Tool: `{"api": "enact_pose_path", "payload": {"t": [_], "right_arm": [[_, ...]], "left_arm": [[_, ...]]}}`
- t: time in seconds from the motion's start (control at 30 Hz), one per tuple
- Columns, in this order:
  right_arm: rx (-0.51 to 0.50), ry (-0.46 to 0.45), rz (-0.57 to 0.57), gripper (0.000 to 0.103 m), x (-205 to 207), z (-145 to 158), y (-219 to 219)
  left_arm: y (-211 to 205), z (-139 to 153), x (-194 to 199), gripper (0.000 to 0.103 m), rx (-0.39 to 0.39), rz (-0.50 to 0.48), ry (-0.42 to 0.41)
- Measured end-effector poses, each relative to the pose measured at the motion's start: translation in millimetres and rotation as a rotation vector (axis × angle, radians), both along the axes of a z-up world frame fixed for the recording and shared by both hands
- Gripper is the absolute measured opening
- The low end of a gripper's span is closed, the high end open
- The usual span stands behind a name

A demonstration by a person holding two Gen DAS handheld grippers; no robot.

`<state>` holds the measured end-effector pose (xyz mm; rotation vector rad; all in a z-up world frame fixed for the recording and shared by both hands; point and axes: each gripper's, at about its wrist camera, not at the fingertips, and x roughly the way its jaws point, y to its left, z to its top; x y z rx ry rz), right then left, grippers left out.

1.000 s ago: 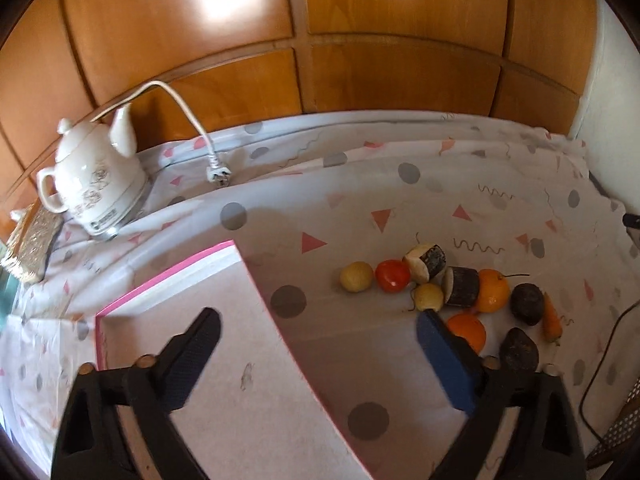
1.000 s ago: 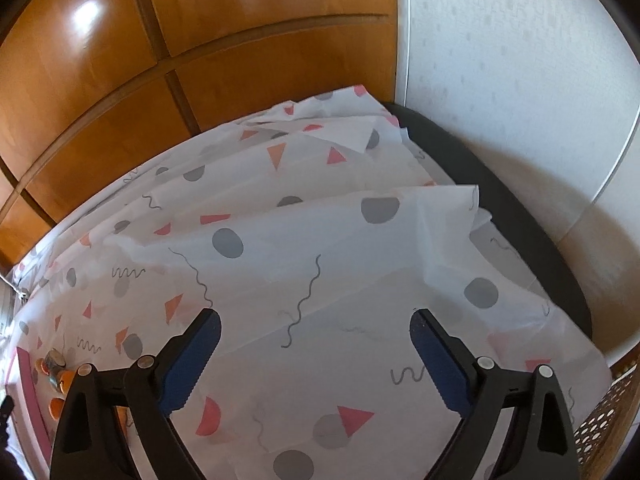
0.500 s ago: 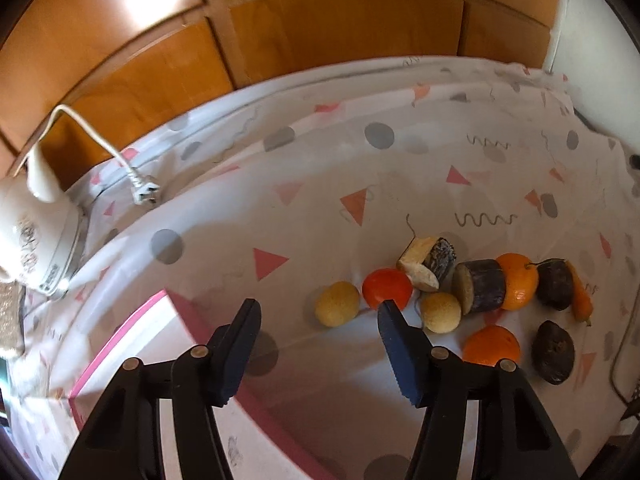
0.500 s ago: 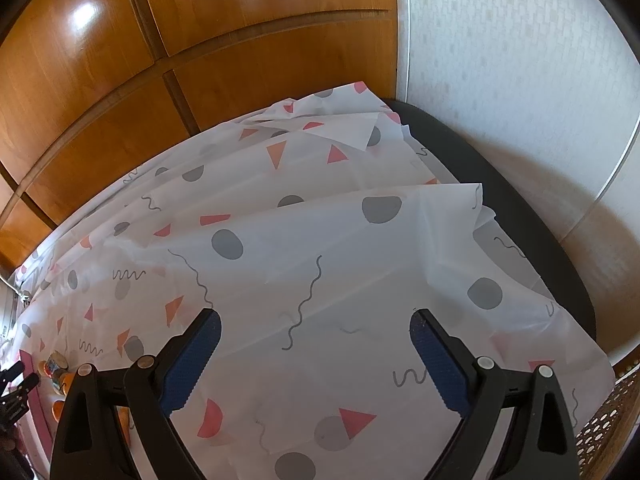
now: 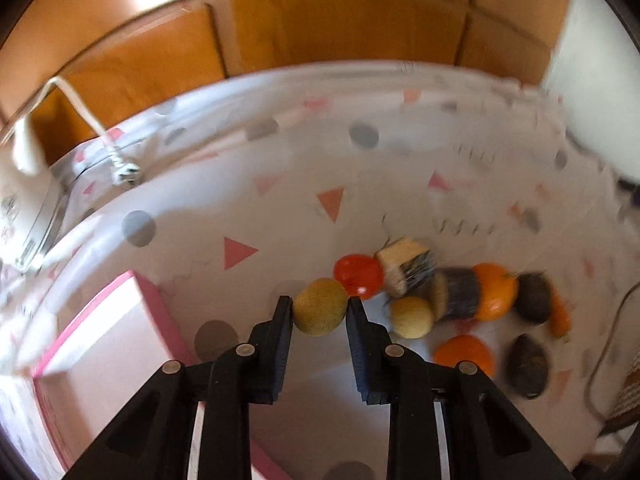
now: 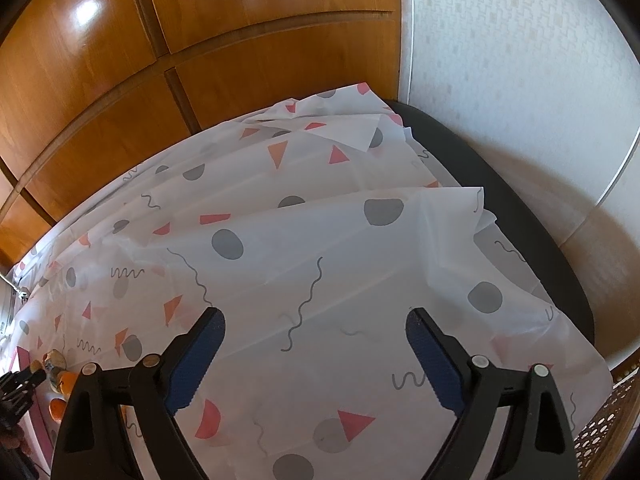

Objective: Organize fruits
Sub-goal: 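Carry the yellow ball with the left tool into the tray and release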

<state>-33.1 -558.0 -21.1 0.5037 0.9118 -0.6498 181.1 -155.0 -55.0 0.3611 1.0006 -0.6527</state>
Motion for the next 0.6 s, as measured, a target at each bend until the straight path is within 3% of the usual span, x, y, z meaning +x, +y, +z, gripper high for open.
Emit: {"api": "enact_pose_path", "payload": {"t": [0.1, 0.27, 0.43, 0.6], "right_arm": [[0.001, -0.002, 0.005, 0.092, 0.0, 0.3, 0.6], [0.012, -0.004, 0.011, 0.09, -0.6, 0.7, 1.1], [0.025, -0.017, 0.022, 0.088, -0.9, 2.4, 3.4], [0.039, -0.017, 0.082, 0.084, 5.0, 2.1, 13.6]], "left_arm": [[24.7, 24.3, -13.9, 0.027, -0.092, 0.071, -0.011], [78.9, 44.8, -33.1, 0.027, -0.164, 0.258, -0.022], [146.2, 40.9, -46.1, 0.027, -0.171, 0.467, -0.019], [187.4, 12.6, -45.5, 0.027, -0.096, 0.614, -0.005]]}}
